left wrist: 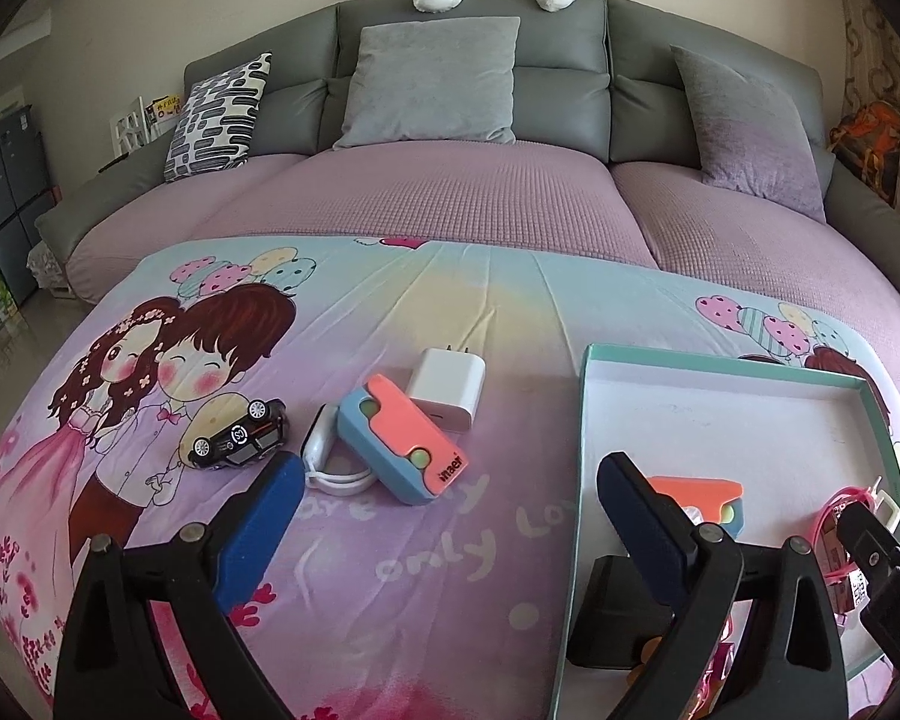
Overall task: Organize rigid objects
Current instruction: 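Move both open tools back over the remaining objects on the bed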
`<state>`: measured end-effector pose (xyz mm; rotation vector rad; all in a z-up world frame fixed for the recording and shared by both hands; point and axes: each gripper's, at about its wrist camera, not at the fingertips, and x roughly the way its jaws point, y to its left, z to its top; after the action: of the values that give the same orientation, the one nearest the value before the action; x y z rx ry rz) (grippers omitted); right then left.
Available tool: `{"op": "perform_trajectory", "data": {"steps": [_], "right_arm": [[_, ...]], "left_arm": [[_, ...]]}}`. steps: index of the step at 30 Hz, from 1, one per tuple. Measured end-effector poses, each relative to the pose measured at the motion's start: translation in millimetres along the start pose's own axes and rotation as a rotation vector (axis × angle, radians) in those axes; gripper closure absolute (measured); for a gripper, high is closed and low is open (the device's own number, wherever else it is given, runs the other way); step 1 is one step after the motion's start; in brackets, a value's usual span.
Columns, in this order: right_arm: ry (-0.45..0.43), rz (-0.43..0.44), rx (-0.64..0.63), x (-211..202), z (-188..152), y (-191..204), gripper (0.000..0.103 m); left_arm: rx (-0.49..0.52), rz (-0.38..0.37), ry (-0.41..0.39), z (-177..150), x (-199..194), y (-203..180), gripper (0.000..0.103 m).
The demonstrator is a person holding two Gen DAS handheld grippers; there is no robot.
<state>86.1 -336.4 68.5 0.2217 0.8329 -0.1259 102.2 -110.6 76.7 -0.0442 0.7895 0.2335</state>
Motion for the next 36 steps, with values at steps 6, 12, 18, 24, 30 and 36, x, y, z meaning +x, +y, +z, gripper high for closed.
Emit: {"op": "perform_trajectory", "data": {"steps": [6,12,18,24,30,36], "right_arm": [[-0.016,0.020,-0.016,-5,1,8,0.000],[-0.045,0.075,-0.089,-11,0,40,0.000],[-0.050,0.161,-0.116,-8,-6,72,0.000],[-0.049,0.190,-0.158,-5,-12,97,0.000],[-0.049,0.219,-0.186,0,-15,119,0.000],[-0.056,0.251,-0.208,5,-18,137,0.000]], "left_arm": [[-0.011,0.020,0.000,2,2,11,0.005],[-0.066,0.050,-0.004,6,4,35,0.005],[-0.142,0.074,-0.007,8,7,63,0.005],[-0.205,0.098,-0.007,8,13,90,0.005],[-0.234,0.115,0.001,8,21,113,0.005],[-0.273,0.118,-0.027,10,20,139,0.005]]}}
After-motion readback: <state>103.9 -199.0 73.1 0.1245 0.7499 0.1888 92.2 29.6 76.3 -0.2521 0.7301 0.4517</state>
